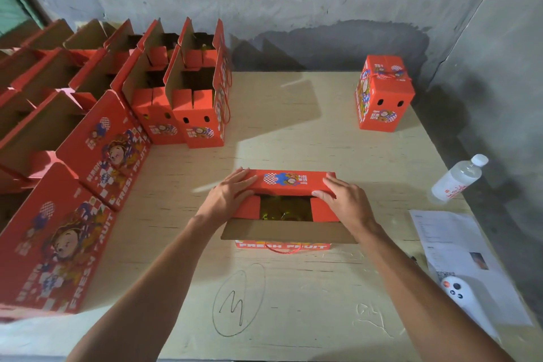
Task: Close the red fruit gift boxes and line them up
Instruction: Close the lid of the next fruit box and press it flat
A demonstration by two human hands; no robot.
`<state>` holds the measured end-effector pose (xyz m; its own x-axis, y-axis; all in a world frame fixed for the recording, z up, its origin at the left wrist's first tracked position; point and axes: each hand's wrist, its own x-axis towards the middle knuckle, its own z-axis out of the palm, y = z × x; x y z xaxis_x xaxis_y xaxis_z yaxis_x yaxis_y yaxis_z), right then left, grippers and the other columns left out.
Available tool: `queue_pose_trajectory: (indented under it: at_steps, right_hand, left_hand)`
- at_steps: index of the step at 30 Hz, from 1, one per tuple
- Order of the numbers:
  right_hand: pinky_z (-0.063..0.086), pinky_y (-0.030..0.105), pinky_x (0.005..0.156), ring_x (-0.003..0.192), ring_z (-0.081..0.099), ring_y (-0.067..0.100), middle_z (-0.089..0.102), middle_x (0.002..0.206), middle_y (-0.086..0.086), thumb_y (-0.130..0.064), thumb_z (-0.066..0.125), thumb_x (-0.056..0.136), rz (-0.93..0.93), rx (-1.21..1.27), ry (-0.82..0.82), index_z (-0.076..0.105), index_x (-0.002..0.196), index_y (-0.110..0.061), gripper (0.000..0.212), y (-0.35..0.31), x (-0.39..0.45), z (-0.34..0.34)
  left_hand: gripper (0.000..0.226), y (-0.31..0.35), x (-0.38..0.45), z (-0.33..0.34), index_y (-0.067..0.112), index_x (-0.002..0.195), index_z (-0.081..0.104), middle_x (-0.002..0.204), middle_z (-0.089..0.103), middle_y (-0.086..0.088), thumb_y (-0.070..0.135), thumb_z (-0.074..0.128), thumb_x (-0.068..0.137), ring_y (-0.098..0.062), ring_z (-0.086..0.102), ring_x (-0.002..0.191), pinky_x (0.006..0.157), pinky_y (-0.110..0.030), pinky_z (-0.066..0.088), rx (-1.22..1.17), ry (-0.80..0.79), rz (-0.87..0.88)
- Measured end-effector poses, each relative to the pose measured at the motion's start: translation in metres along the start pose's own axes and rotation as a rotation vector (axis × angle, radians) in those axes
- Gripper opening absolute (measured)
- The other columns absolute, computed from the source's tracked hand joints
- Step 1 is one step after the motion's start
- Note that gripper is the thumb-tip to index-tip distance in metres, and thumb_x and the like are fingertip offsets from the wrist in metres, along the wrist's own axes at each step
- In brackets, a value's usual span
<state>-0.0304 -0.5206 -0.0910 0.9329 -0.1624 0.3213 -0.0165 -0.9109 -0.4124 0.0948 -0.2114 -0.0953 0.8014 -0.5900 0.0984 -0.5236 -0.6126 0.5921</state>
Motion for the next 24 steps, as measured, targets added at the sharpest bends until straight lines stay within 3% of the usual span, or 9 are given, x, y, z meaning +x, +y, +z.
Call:
queue_pose_trajectory:
  at_steps: [5, 10, 13, 16, 20, 24]
  right_hand:
    - [0.058, 0.046, 0.097, 0.117, 0.070, 0.029, 0.066, 0.133, 0.014, -0.021, 0.083, 0.087, -0.038, 0.109, 0.027, 0.073, 0.123, -0.001, 0.042, 0.011, -0.006, -0.007]
    - [0.065, 0.045, 0.078, 0.092, 0.078, 0.030, 0.076, 0.110, 0.015, 0.000, 0.091, 0.072, -0.136, 0.081, 0.243, 0.081, 0.100, 0.001, 0.030, 0.018, -0.017, -0.002]
    - [0.064, 0.038, 0.059, 0.077, 0.079, 0.026, 0.079, 0.098, 0.014, 0.003, 0.095, 0.065, -0.178, 0.014, 0.305, 0.079, 0.079, 0.002, 0.020, 0.018, -0.017, 0.003]
    - [0.061, 0.032, 0.056, 0.075, 0.078, 0.024, 0.080, 0.097, 0.011, -0.001, 0.094, 0.069, -0.141, 0.007, 0.288, 0.072, 0.068, -0.001, 0.021, 0.019, -0.018, 0.005]
    - [0.063, 0.034, 0.063, 0.081, 0.078, 0.026, 0.079, 0.099, 0.012, 0.000, 0.090, 0.074, -0.115, 0.061, 0.280, 0.073, 0.072, 0.001, 0.017, 0.021, -0.018, 0.005]
    - [0.062, 0.032, 0.068, 0.083, 0.078, 0.023, 0.079, 0.106, 0.011, -0.001, 0.085, 0.081, -0.087, 0.137, 0.246, 0.075, 0.082, 0.001, 0.010, 0.024, -0.021, 0.006]
  left_hand:
    - [0.032, -0.001, -0.014, 0.003, 0.017, 0.126, 0.074, 0.142, 0.062, 0.000, 0.012, 0.073, 0.095, -0.017, 0.052, 0.138, 0.114, -0.036, 0.044, -0.074, 0.202, 0.083]
    - [0.025, 0.003, -0.019, 0.009, 0.004, 0.100, 0.081, 0.116, 0.075, -0.007, -0.001, 0.086, 0.077, -0.023, 0.073, 0.108, 0.098, -0.034, 0.053, -0.078, 0.414, 0.099]
    - [0.019, 0.002, -0.021, 0.008, 0.004, 0.094, 0.082, 0.113, 0.077, -0.006, 0.002, 0.088, 0.076, -0.018, 0.075, 0.101, 0.092, -0.035, 0.058, -0.078, 0.432, 0.061]
    - [0.017, -0.001, -0.021, 0.010, 0.004, 0.092, 0.083, 0.113, 0.077, -0.005, 0.004, 0.089, 0.076, -0.014, 0.074, 0.102, 0.092, -0.036, 0.059, -0.095, 0.434, 0.052]
    - [0.015, -0.003, -0.021, 0.009, 0.005, 0.094, 0.083, 0.116, 0.076, -0.004, 0.004, 0.086, 0.079, -0.016, 0.073, 0.106, 0.092, -0.039, 0.060, -0.118, 0.400, 0.028]
    - [0.019, -0.006, -0.027, 0.004, 0.012, 0.109, 0.081, 0.131, 0.069, 0.007, 0.010, 0.078, 0.090, -0.011, 0.066, 0.121, 0.104, -0.031, 0.053, -0.156, 0.282, 0.026]
